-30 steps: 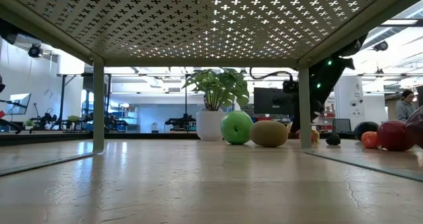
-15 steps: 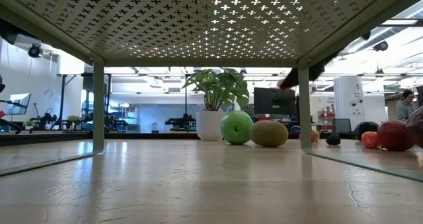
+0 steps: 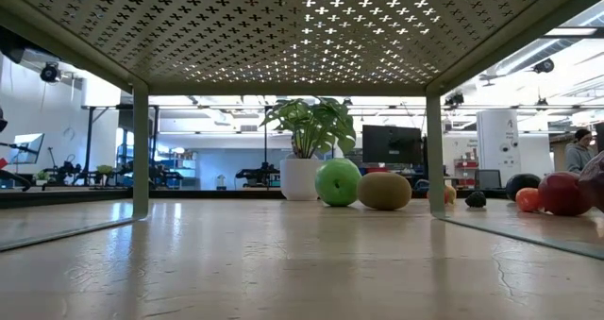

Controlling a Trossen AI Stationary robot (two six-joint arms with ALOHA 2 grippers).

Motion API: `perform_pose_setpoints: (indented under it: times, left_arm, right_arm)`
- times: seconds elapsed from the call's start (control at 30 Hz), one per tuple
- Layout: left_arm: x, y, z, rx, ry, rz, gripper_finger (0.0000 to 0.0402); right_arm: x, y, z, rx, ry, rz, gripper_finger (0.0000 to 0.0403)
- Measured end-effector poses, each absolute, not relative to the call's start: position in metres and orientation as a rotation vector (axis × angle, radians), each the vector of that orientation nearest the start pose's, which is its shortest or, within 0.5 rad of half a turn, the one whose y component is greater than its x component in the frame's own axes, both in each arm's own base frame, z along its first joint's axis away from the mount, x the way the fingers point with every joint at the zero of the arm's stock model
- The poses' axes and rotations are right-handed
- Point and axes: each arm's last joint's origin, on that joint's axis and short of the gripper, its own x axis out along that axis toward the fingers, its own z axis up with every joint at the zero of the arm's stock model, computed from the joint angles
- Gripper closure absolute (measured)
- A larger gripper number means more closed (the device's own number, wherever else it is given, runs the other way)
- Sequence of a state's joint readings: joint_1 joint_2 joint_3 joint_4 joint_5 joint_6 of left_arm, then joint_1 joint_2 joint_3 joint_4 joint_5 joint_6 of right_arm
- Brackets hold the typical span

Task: Pick & Place Fruit
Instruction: Put the pear into the red strainer

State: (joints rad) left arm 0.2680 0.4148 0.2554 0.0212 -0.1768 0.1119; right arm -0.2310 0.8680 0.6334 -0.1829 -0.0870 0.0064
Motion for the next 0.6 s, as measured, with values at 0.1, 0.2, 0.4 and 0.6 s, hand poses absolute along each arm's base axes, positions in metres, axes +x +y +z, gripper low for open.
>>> perform_pose_setpoints:
  times: [0.1,0.2,0.4,0.6]
  left_arm:
    - [0.119,0.038,0.217,0.104,0.163,0.435,0.0101]
    - [0.119,0.038,0.217,0.101,0.163,0.435,0.0101]
    - [0.12,0.038,0.22,0.04,0.123,0.434,0.0101]
    - [0.122,0.038,0.218,0.019,0.13,0.433,0.0101]
  right_arm:
    - [0.185,-0.028,0.27,0.081,0.395,-0.082,0.0279]
    - [0.185,-0.015,0.272,0.08,0.386,-0.015,0.0284]
    - [0.194,0.01,0.279,0.049,0.289,0.12,0.027]
    - [0.207,0.029,0.286,0.026,0.159,0.209,0.0273]
